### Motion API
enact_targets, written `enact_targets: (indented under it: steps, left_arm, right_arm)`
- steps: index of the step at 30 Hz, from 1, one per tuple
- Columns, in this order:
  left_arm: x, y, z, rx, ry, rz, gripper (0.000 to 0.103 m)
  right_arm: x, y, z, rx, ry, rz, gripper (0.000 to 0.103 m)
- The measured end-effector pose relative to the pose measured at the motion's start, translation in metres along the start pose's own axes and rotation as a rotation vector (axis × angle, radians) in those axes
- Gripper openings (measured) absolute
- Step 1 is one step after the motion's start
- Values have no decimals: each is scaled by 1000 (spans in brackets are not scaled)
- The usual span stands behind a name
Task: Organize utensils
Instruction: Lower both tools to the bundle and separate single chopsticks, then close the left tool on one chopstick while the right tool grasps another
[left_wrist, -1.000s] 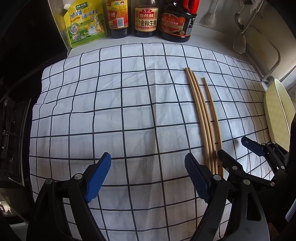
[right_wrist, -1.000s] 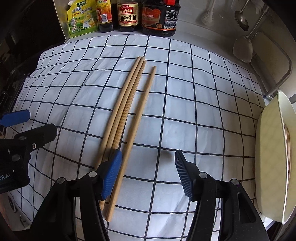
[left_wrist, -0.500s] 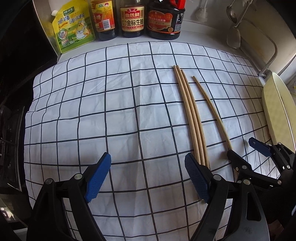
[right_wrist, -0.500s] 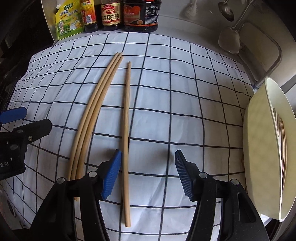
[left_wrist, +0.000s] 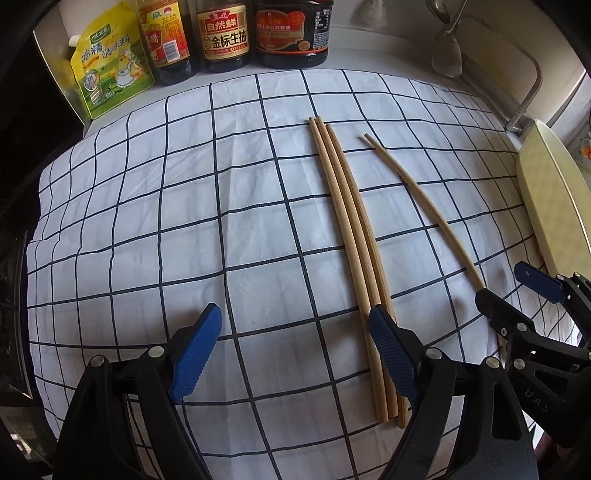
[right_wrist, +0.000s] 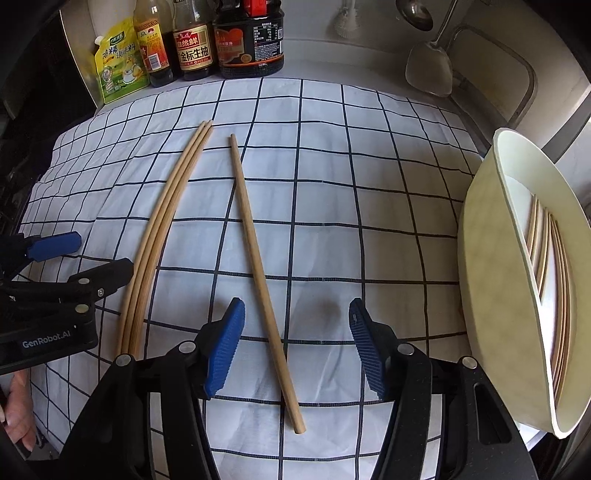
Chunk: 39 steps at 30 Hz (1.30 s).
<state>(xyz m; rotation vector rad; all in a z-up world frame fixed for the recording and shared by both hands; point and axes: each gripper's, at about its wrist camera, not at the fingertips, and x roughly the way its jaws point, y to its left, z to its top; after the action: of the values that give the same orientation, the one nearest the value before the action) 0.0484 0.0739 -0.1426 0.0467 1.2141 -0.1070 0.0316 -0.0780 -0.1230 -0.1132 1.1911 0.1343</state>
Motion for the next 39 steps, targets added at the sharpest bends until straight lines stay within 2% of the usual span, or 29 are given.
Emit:
enact_targets:
  steps: [6, 9, 20, 26, 31, 32, 33, 34, 36, 37, 39]
  left_arm:
    - [3, -3, 1, 1, 2, 23, 90]
    - [9, -7, 2, 14, 28, 48, 92]
    - [5, 12, -2, -14, 3, 81, 92]
    - [12, 12, 13, -8, 0, 95, 96]
    - [18, 8, 27, -3, -12, 93, 96]
    - [19, 8, 31, 2, -16, 89, 91]
    - [18, 6, 31, 8, -23, 69, 79]
    - [16, 4, 31, 17, -29, 42, 72]
    - [12, -5, 28, 46, -39, 27, 47]
    - [10, -9, 27, 59, -44, 16, 39]
    - [7, -17, 24, 71, -45, 7, 13]
  right_arm:
    - [0, -1, -1, -3, 0, 2, 56]
    - [0, 0, 0, -2, -3, -1, 56]
    - [4, -9, 0, 16, -14, 1, 56]
    - [12, -9, 3, 6, -33, 22, 56]
    - [14, -6, 7, -32, -52, 37, 55]
    - [14, -6, 7, -37, -54, 47, 51]
    - [14, -5, 7, -43, -59, 49, 48]
    - [13, -4, 6, -51, -64, 50, 41]
    - [12, 1, 5, -68, -68, 53, 31]
    - [11, 3, 5, -78, -67, 55, 25]
    - [11, 7, 5, -94, -59, 61, 13]
